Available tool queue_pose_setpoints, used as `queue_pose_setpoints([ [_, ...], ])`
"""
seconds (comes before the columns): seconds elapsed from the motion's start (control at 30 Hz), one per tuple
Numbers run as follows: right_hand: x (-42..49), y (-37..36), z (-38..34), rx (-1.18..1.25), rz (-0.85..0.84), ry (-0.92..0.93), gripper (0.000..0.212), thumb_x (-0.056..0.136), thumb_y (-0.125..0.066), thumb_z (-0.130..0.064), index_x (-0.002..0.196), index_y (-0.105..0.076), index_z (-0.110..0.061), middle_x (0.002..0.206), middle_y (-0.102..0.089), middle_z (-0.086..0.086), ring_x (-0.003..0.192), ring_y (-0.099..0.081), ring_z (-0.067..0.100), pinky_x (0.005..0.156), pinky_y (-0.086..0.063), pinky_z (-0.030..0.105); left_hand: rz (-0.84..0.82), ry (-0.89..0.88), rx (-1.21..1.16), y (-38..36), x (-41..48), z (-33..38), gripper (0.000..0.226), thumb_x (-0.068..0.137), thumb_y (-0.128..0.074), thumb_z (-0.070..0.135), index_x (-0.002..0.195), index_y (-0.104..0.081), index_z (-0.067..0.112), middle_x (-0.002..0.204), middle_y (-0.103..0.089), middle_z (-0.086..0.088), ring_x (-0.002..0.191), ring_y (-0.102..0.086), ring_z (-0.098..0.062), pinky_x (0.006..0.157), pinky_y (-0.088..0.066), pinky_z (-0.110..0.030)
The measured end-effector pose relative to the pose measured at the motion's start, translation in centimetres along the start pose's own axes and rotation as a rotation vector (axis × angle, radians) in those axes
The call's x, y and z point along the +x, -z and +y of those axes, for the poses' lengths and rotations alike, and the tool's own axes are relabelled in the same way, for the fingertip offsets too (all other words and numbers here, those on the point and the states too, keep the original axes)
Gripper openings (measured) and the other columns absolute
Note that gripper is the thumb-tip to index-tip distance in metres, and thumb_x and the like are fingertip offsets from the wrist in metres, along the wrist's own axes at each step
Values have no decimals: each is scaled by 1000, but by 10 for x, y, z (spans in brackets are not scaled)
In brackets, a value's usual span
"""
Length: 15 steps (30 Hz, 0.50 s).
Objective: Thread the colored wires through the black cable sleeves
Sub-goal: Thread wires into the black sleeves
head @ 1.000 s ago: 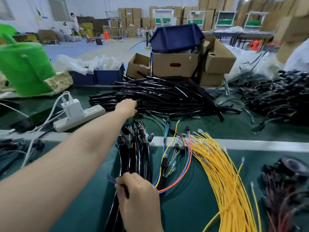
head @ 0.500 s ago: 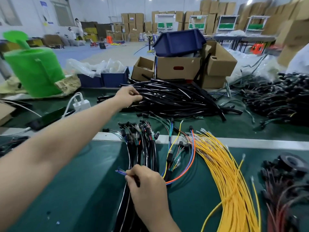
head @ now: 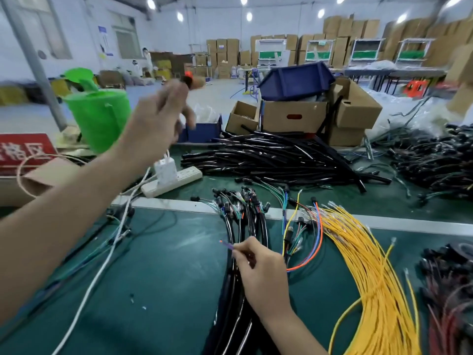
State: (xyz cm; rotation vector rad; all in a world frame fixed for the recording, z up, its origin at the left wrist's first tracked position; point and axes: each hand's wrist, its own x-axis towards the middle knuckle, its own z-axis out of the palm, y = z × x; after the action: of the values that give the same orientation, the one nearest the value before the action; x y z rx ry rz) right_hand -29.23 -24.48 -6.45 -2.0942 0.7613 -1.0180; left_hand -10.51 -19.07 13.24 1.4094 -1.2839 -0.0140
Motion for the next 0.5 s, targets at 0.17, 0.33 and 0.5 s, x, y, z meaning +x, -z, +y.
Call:
queue_pose_setpoints([
  [0.17, 5, 3, -5, 209, 134, -102, 14, 83, -70, -6, 77, -69, -20, 63, -66, -9, 56, -56, 3, 56, -42, 15, -121, 130, 291, -48, -113, -63, 22, 97, -50, 18, 110, -60, 32, 64, -53, 11, 55, -47, -2, 53, -35, -18],
  [0.33, 7, 8, -7, 306, 80, -111, 21, 84, -69, -5, 88, -75, -24, 69, -70, -18, 63, -62, -4, 62, -43, 9, -128, 154, 378, -70, -164, -87, 27, 92, -57, 35, 118, -58, 41, 105, -68, 19, 96, -64, -4, 82, -50, -29],
  [0.5, 9, 15, -5, 320, -59, -113, 27, 84, -68, -7, 90, -76, -32, 70, -73, -11, 65, -66, 21, 65, -50, 30, -95, 67, 426, -71, -168, -92, 25, 90, -50, 33, 108, -65, 25, 92, -67, 15, 82, -64, -13, 71, -50, -33],
])
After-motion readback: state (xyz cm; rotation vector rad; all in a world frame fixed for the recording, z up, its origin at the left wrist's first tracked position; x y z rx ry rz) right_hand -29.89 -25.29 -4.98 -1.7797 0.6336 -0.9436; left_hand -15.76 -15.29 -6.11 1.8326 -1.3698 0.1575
